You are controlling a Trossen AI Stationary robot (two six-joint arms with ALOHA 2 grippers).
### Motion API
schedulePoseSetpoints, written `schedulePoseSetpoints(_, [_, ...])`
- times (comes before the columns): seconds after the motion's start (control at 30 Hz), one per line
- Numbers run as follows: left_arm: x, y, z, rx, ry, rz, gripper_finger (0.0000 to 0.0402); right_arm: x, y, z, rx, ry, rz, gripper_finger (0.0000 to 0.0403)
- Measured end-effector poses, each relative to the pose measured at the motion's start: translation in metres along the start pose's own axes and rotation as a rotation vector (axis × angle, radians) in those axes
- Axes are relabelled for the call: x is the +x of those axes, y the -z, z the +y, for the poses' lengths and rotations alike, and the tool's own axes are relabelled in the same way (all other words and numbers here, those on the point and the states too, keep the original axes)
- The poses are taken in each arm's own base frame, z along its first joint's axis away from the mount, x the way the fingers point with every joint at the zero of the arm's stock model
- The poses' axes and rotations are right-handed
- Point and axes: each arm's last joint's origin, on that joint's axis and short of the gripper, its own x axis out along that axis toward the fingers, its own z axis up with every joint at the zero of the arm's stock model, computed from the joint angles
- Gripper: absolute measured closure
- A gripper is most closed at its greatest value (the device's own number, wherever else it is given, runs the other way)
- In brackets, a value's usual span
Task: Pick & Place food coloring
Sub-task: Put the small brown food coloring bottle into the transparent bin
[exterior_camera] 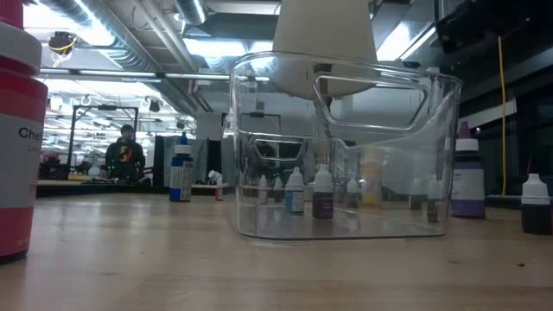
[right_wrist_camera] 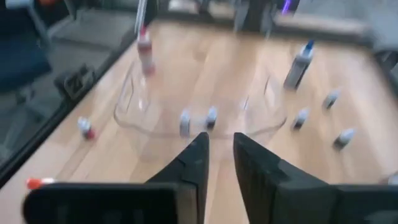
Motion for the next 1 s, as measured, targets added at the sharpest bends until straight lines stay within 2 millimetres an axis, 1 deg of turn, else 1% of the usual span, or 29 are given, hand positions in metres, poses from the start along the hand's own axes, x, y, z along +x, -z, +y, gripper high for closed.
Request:
schedulePoseSetpoints(0.07, [-0.009,0.016,0.001,-0.069,0.014,-0.079,0.0297,0.007,-0.006,-0.002,-0.006,-0.033,0.066,0.0314])
schedulePoseSetpoints(0.17, [-0.019,0.039,0.001,-0.176,0.043,-0.227,0.0297,0.016,-0.014,-0.004,-0.030,-0.094,0.099,0.0306])
schedulePoseSetpoints(0.27, [-0.023,0.058,-0.002,-0.257,0.095,-0.352,0.0297,0.025,-0.017,-0.006,-0.045,-0.149,0.121,0.0304])
schedulePoseSetpoints(0.37, [-0.024,0.073,-0.005,-0.268,0.172,-0.417,0.0297,0.035,-0.015,-0.007,-0.076,-0.170,0.154,0.0304])
schedulePoseSetpoints(0.47, [-0.026,0.085,-0.002,-0.276,0.217,-0.435,0.0297,0.045,-0.013,-0.009,-0.128,-0.175,0.189,0.0304])
schedulePoseSetpoints(0.6, [-0.033,0.096,0.007,-0.202,0.226,-0.450,0.0297,0.057,-0.013,-0.007,-0.195,-0.089,0.278,0.0304])
schedulePoseSetpoints(0.7, [-0.046,0.097,0.023,-0.130,0.299,-0.477,0.0297,0.064,-0.024,-0.005,-0.223,-0.013,0.332,0.0304])
schedulePoseSetpoints(0.8, [-0.060,0.097,0.048,-0.058,0.387,-0.521,0.0297,0.073,-0.037,-0.004,-0.218,0.022,0.345,0.0304])
schedulePoseSetpoints(0.9, [-0.074,0.100,0.078,-0.008,0.436,-0.564,0.0297,0.084,-0.044,-0.006,-0.141,0.036,0.356,0.0304])
schedulePoseSetpoints(1.0, [-0.083,0.107,0.100,0.028,0.452,-0.563,0.0297,0.096,-0.049,-0.008,-0.033,0.049,0.385,0.0304])
